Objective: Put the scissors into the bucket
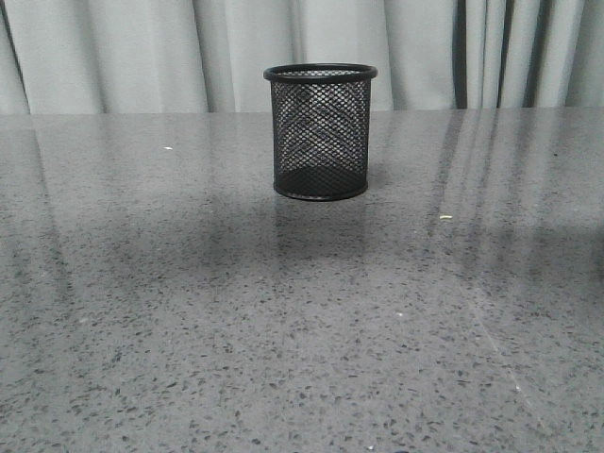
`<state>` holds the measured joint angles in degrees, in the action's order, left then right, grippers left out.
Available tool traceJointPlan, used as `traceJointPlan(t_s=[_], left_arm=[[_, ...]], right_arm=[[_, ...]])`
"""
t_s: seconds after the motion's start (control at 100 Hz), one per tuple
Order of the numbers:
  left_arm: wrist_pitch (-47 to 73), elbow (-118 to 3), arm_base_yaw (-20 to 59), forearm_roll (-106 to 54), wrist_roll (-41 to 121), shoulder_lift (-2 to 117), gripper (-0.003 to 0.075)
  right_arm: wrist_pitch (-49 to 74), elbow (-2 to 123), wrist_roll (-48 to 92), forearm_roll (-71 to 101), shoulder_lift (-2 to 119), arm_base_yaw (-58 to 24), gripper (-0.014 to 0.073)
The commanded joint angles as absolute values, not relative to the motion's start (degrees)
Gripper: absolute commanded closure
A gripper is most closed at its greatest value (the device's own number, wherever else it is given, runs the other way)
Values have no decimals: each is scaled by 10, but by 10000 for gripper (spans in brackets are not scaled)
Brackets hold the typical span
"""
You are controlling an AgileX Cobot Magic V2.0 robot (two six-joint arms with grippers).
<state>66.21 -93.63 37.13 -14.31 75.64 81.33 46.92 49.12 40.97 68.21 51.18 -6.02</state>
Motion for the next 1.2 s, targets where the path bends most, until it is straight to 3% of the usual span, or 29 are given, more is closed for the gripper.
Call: traceJointPlan(t_s=[0.0,0.31,0.72,0.84,1.06,1.19], left_arm=[[621,-961,401,-138,734,807,669],[595,-983,448,-122,712,837,669],[576,-983,452,-122,710,837,669],[574,-983,452,-122,710,837,669],[569,-983,452,-153,710,837,661],[577,-983,452,-153,710,836,580]], right_arm=[[472,518,422,723,515,-61,179],[496,552,429,738,546,-61,179],[519,578,445,763,593,-62,186],[526,589,445,763,611,-75,306],[534,603,446,765,640,-98,655],[530,603,459,765,641,-99,660]])
